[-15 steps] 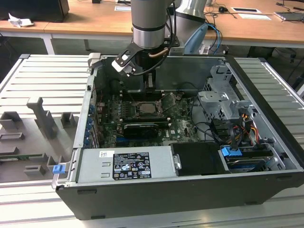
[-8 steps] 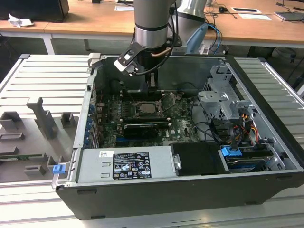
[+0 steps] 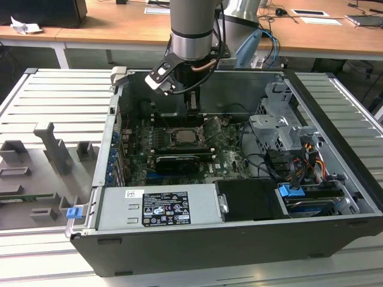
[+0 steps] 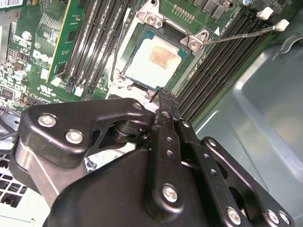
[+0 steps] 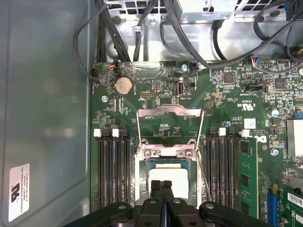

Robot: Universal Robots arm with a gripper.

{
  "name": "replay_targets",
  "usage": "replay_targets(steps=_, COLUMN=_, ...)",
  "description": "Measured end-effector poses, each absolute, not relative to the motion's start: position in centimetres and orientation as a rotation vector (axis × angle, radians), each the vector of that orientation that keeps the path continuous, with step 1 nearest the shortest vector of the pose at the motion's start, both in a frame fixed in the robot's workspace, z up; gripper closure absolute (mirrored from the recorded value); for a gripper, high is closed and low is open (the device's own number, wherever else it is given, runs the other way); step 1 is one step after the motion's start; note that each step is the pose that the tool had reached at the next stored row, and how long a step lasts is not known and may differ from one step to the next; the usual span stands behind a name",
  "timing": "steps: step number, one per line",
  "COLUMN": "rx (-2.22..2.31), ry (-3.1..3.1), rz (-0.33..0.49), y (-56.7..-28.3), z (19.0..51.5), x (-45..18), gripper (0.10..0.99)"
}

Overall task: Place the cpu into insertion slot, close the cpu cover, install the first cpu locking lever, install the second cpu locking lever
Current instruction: 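Close the cpu cover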

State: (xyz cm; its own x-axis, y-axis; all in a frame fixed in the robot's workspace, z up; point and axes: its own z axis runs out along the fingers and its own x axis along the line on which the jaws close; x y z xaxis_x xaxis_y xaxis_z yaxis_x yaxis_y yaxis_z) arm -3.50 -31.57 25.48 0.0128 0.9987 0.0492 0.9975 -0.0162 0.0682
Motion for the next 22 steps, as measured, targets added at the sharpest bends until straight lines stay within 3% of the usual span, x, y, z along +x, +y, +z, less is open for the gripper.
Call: replay_targets(steps=22, rx=2.225, ry=2.194, rz=0.13, y=-31.57, z=25.47, x=-2.99, gripper=0.98)
